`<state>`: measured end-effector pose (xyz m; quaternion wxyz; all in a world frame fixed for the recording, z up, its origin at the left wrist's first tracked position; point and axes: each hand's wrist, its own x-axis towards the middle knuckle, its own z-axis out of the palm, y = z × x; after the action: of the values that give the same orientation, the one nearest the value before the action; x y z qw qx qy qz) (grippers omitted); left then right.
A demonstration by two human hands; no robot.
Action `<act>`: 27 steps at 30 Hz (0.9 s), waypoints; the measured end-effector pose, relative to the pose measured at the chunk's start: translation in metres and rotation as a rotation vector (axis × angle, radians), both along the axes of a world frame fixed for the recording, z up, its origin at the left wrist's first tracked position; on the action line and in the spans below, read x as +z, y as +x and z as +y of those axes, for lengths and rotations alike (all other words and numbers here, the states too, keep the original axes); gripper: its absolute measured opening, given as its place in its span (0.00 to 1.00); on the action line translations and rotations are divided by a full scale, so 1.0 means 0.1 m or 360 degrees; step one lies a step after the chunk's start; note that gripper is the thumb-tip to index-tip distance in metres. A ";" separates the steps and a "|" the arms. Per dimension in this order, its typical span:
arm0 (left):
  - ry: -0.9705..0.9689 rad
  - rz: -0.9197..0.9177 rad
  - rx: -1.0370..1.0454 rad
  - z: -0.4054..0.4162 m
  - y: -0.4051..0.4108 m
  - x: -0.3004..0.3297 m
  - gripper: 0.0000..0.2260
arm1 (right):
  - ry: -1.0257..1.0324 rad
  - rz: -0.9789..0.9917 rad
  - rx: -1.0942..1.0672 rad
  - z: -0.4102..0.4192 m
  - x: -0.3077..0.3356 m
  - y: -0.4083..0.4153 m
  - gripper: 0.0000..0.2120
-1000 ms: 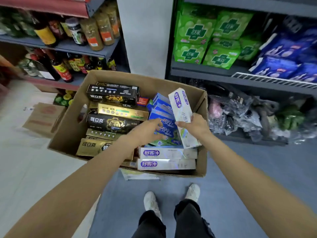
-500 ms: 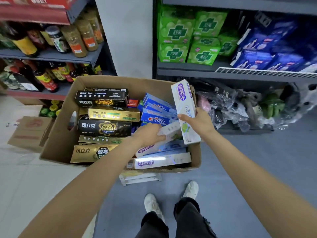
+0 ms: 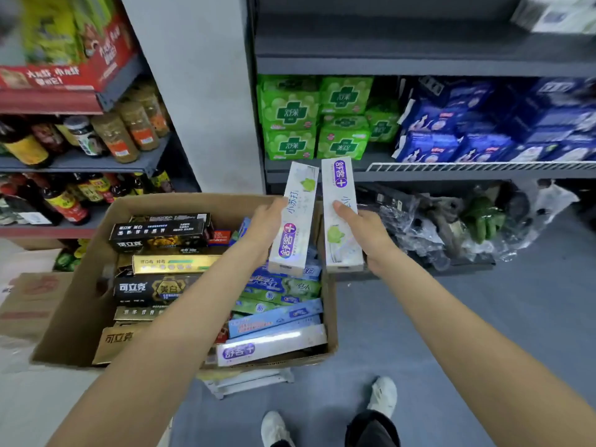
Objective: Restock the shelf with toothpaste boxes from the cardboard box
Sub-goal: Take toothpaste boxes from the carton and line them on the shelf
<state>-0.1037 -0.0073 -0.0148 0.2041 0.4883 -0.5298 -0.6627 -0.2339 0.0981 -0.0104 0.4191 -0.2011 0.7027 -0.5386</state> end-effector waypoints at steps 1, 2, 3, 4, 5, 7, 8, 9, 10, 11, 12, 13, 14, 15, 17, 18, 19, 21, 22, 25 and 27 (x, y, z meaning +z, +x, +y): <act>0.0001 0.0011 -0.0009 0.02 -0.16 0.05 0.12 | -0.0034 -0.0034 -0.0006 0.02 0.05 -0.12 0.14; 0.0016 0.0022 -0.0030 0.05 -0.33 0.11 0.13 | -0.0057 -0.0049 -0.0023 0.05 0.12 -0.24 0.13; 0.0031 0.0041 -0.0036 0.09 -0.50 0.18 0.13 | -0.0076 -0.0059 -0.0041 0.08 0.17 -0.38 0.13; 0.0043 0.0071 -0.0033 0.13 -0.68 0.24 0.13 | -0.0096 -0.0064 -0.0065 0.13 0.24 -0.53 0.12; 0.0043 0.0087 -0.0020 0.18 -0.88 0.32 0.15 | -0.0132 -0.0073 -0.0089 0.18 0.29 -0.71 0.13; 0.0070 0.0128 -0.0014 0.28 -1.31 0.45 0.27 | -0.0178 -0.0090 -0.0128 0.30 0.40 -1.07 0.16; 0.0090 0.0157 -0.0048 0.34 -1.52 0.50 0.34 | -0.0205 -0.0087 -0.0139 0.37 0.44 -1.26 0.16; 0.0093 0.0209 -0.0091 0.41 -1.74 0.58 0.37 | -0.0234 -0.0075 -0.0144 0.43 0.49 -1.47 0.16; 0.0069 0.0244 -0.0130 0.49 -1.96 0.64 0.34 | -0.0262 -0.0066 -0.0155 0.50 0.55 -1.67 0.16; 0.0050 0.0265 -0.0163 0.59 -2.18 0.73 0.27 | -0.0282 -0.0053 -0.0175 0.56 0.61 -1.88 0.16; 0.0037 0.0289 -0.0196 0.68 -2.40 0.80 0.21 | -0.0302 -0.0036 -0.0198 0.62 0.66 -2.10 0.15; 0.0031 0.0335 -0.0223 0.74 -2.61 0.84 0.16 | -0.0316 -0.0009 -0.0206 0.68 0.72 -2.32 0.15; 0.0025 0.0378 -0.0254 0.81 -2.81 0.88 0.13 | -0.0334 0.0026 -0.0213 0.73 0.77 -2.53 0.15; 0.0011 0.0403 -0.0279 0.87 -3.01 0.91 0.09 | -0.0350 0.0062 -0.0212 0.78 0.82 -2.74 0.14; -0.0017 0.0420 -0.0315 0.94 -3.40 0.97 0.07 | -0.0383 0.0107 -0.0218 0.87 0.91 -3.13 0.09; -0.0014 0.0420 -0.0325 0.96 -3.58 1.01 0.07 | -0.0396 0.0110 -0.0238 0.89 0.95 -3.31 0.06; -0.0015 0.0434 -0.0337 0.98 -3.77 1.04 0.07 | -0.0399 0.0092 -0.0264 0.91 0.98 -3.49 0.05; -0.0083 0.0439 -0.0353 0.96 -4.12 1.10 0.08 | -0.0385 0.0059 -0.0333 0.91 1.02 -3.83 0.07; -0.0152 0.0437 -0.0364 0.93 -4.30 1.12 0.09 | -0.0380 0.0054 -0.0362 0.89 1.02 -4.00 0.11; -0.0372 0.0455 -0.0347 0.78 -4.84 1.22 0.14 | -0.0398 0.0073 -0.0432 0.77 1.04 -4.54 0.16; -0.0489 0.0453 -0.0306 0.61 -5.22 1.27 0.18 | -0.0420 0.0088 -0.0487 0.65 1.05 -4.92 0.15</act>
<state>-0.6253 0.0536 0.1118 0.2846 0.3004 -0.6345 -0.6528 -0.7261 0.1632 0.0948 0.2830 -0.1598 0.6596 -0.6777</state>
